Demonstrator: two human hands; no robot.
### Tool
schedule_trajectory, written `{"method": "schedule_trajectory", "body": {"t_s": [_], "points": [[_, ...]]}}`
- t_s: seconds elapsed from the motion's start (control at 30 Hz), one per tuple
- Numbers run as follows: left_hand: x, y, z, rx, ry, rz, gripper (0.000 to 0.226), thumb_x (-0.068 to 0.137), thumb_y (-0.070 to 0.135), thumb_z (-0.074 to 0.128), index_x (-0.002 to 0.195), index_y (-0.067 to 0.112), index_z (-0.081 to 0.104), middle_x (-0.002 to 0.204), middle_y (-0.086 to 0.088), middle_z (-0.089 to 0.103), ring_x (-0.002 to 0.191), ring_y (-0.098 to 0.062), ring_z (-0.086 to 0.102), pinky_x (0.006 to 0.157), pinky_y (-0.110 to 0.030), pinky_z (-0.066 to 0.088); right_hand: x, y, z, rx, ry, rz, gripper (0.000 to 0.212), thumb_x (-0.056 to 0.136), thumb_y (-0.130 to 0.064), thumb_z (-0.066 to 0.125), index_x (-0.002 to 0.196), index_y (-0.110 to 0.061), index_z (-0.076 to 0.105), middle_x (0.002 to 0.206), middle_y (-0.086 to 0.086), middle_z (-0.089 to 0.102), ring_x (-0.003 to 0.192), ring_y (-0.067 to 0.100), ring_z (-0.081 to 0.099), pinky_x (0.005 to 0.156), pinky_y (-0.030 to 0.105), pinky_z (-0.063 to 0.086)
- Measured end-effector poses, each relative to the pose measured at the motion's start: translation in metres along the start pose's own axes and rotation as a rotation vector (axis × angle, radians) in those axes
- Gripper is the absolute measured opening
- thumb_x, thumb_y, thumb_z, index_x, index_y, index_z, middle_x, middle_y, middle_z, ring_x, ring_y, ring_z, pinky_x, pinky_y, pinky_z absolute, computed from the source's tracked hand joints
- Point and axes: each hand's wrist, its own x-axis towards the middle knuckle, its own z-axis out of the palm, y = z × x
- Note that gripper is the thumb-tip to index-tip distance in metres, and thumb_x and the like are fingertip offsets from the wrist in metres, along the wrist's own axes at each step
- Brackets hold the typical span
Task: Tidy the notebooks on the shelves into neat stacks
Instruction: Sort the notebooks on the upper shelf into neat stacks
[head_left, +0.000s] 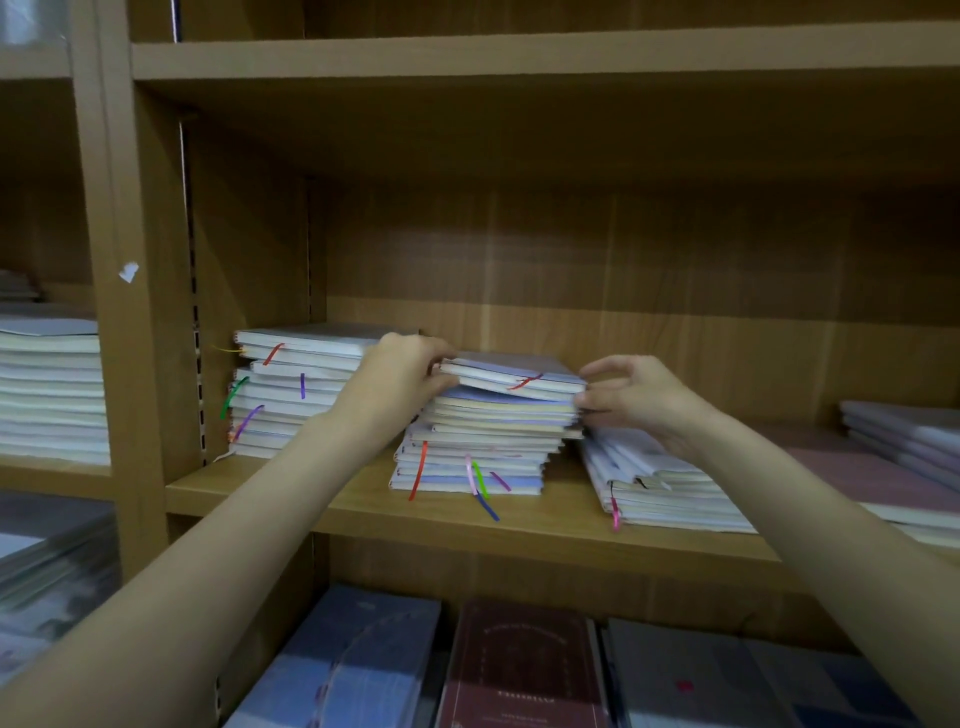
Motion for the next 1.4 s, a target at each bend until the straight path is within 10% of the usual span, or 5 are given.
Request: {"method": "schedule_trajectory", "body": {"t_s": [0.37, 0.57, 0.97, 1.13, 1.4], "points": [[-0.001, -0.012, 0.005, 0.364, 0.160, 0.004, 0.031, 0.093, 0.037, 0.052, 0.113, 0.016, 0.061, 0.097, -0.005, 0.068, 0.087, -0.024, 0.062, 0.061, -0.026, 0.037, -0.005, 0.003, 0.000, -0.228, -0.084, -0.131, 0.058, 0.084, -0.010, 0.067, 0.136, -0.014, 0.041, 0.133, 0.001, 0.056, 0.107, 0.006, 0.051, 0.060, 0.002, 0.041], [0.004, -0.030, -0.004, 0.202, 0.215, -0.087, 0.030, 0.090, 0.030, 0.059, 0.111, 0.009, 0.063, 0.097, -0.011, 0.069, 0.089, -0.028, 0.063, 0.071, -0.033, 0.044, -0.008, 0.017, 0.013, -1.070, -0.134, -0.517, 0.062, 0.084, -0.033, 0.067, 0.137, -0.018, 0.040, 0.135, -0.001, 0.047, 0.126, 0.016, 0.040, 0.098, 0.024, 0.033], [-0.003, -0.034, 0.002, 0.133, 0.152, -0.036, 0.031, 0.087, 0.031, 0.063, 0.107, 0.009, 0.067, 0.096, -0.011, 0.070, 0.090, -0.028, 0.062, 0.072, -0.030, 0.042, 0.020, -0.015, 0.003, -1.449, -0.164, -0.785, 0.027, 0.086, -0.011, 0.057, 0.112, -0.017, 0.054, 0.103, 0.006, 0.063, 0.095, 0.028, 0.062, 0.076, 0.037, 0.050], [-0.005, -0.034, 0.002, 0.088, 0.190, -0.030, 0.035, 0.087, 0.029, 0.064, 0.117, 0.011, 0.064, 0.102, -0.012, 0.070, 0.094, -0.028, 0.063, 0.078, -0.031, 0.046, 0.010, 0.003, 0.011, -1.508, 0.012, -0.843, 0.034, 0.095, -0.017, 0.044, 0.129, -0.015, 0.044, 0.123, 0.004, 0.055, 0.110, 0.025, 0.054, 0.075, 0.037, 0.049], [-0.002, -0.034, 0.000, 0.084, 0.159, -0.063, 0.033, 0.087, 0.031, 0.063, 0.109, 0.008, 0.066, 0.097, -0.009, 0.070, 0.089, -0.023, 0.063, 0.071, -0.024, 0.040, 0.018, 0.018, 0.023, -1.283, 0.169, -1.009, 0.034, 0.072, -0.019, 0.078, 0.095, -0.003, 0.061, 0.081, 0.013, 0.066, 0.069, 0.032, 0.066, 0.044, 0.039, 0.049]]}}
